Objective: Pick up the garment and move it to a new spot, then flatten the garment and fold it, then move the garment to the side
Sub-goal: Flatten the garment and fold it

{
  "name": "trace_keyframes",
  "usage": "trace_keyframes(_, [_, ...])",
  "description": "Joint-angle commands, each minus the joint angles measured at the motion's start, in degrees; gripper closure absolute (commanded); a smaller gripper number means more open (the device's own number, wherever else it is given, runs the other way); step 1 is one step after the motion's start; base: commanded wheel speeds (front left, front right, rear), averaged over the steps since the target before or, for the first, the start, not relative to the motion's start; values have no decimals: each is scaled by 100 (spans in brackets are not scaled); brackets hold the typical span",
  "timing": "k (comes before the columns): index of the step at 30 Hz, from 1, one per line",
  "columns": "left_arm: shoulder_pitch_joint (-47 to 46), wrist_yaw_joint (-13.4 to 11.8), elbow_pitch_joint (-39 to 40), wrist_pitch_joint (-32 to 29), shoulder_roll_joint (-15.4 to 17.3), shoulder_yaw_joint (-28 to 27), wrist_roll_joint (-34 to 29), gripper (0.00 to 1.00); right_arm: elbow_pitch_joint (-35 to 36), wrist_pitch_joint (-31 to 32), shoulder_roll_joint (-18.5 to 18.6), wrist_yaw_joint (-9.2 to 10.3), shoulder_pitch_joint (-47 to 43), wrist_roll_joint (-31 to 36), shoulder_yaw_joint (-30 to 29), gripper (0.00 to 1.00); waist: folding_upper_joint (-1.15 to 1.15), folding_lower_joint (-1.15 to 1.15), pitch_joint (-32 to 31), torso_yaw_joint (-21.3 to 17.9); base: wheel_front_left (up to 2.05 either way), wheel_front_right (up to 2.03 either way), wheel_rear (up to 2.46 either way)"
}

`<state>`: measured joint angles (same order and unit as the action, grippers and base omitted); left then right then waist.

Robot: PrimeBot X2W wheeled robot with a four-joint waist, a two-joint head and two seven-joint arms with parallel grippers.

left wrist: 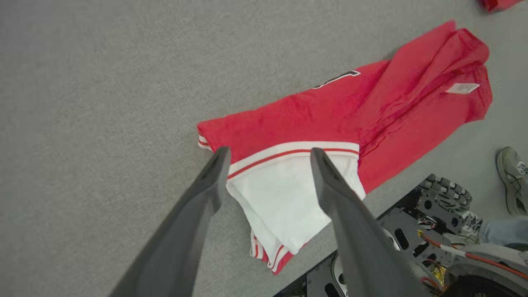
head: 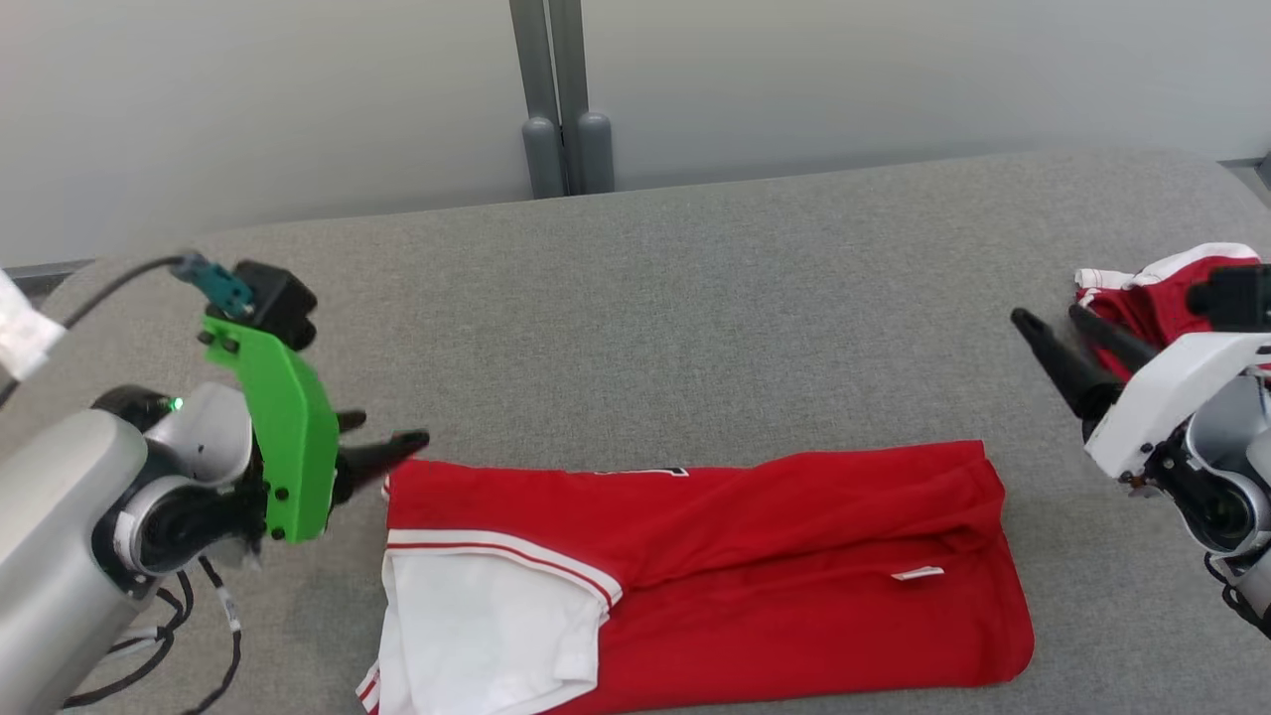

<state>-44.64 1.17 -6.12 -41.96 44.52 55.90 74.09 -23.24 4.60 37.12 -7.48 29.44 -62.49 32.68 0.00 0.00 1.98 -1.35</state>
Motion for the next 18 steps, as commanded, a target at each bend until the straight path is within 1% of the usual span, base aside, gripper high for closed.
trace_keyframes(1, [71, -26, 50, 422, -3, -165, -109, 0, 86, -305, 5, -2, -133, 90, -140, 0, 0, 0, -75, 30, 0, 0, 0])
trace_keyframes(3, [228, -137, 100, 1191, -5, -433, -280, 0, 239, -758, -56, -3, -278, 218, -322, 0, 0, 0, -111, 55, 0, 0, 0])
trace_keyframes(4, [317, -211, 128, 1637, 14, -578, -381, 0, 326, -1002, -104, -3, -369, 288, -422, 0, 0, 0, -124, 66, 0, 0, 0])
trace_keyframes(6, [572, -375, 163, 2346, 18, -809, -519, 0, 454, -1426, -164, -3, -559, 451, -641, 0, 0, 0, -146, 96, 0, 0, 0])
trace_keyframes(8, [807, -568, 202, 3002, 77, -972, -714, 0, 544, -1707, -261, -3, -783, 627, -891, 0, 0, 0, -161, 139, 0, 0, 0])
trace_keyframes(11, [1214, -876, 305, 3840, 64, -1127, -978, 0, 694, -1898, -473, -3, -1169, 967, -1337, 0, 0, 0, -157, 210, 0, 0, 0])
trace_keyframes(13, [1505, -1117, 388, 4397, 10, -1242, -1125, 0, 826, -1949, -676, -2, -1469, 1200, -1744, 0, 0, 0, -148, 257, 0, 0, 0])
trace_keyframes(14, [1681, -1244, 444, 4676, -27, -1282, -1198, 0, 906, -1968, -809, -3, -1645, 1339, -1935, 0, 0, 0, -143, 273, 0, 0, 0])
trace_keyframes(16, [1966, -1406, 553, 5225, -145, -1396, -1263, 0, 1017, -1982, -1090, -3, -1954, 1568, -2281, 0, 0, 0, -139, 300, 0, 0, 0])
trace_keyframes(18, [2293, -1568, 588, 5552, -238, -1509, -1382, 0, 1076, -1975, -1312, -3, -2236, 1842, -2491, 0, 0, 0, -135, 312, 0, 0, 0])
